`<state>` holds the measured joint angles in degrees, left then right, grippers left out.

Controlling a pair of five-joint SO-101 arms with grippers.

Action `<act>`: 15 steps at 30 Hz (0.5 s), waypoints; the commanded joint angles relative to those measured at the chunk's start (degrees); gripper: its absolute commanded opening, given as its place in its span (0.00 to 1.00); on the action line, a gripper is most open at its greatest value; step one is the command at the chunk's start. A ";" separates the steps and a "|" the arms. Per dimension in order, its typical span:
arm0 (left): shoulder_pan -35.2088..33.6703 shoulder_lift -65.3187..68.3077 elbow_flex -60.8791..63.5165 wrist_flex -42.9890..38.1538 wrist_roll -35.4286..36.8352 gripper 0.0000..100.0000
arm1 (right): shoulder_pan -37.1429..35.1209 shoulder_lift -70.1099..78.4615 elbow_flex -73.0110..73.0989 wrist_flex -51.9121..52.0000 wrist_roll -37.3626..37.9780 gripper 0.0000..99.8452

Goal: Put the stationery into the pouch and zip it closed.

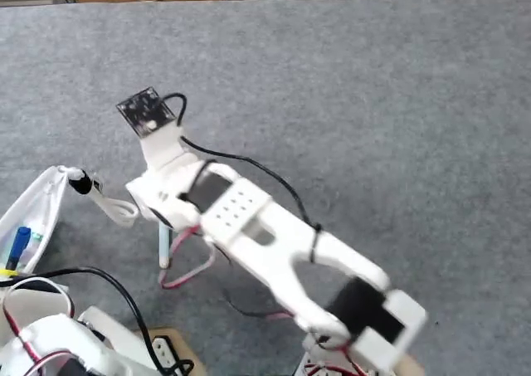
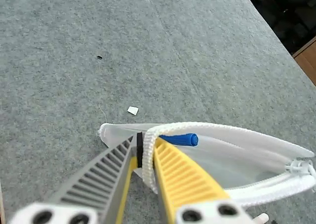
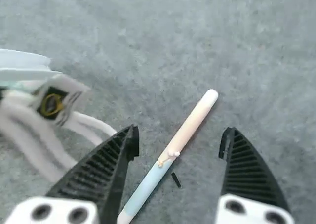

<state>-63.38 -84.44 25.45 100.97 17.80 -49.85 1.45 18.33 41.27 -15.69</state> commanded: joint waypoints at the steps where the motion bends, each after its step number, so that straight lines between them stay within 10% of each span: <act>1: -0.48 0.09 -3.12 -0.09 -0.35 0.03 | -0.62 6.46 -9.63 4.31 -3.43 0.27; 15: -0.48 0.09 -3.21 -0.09 -0.35 0.03 | 3.96 27.21 -29.41 13.01 -10.11 0.27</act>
<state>-63.38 -84.44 25.45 100.97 17.80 -46.51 26.77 -5.05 52.18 -24.75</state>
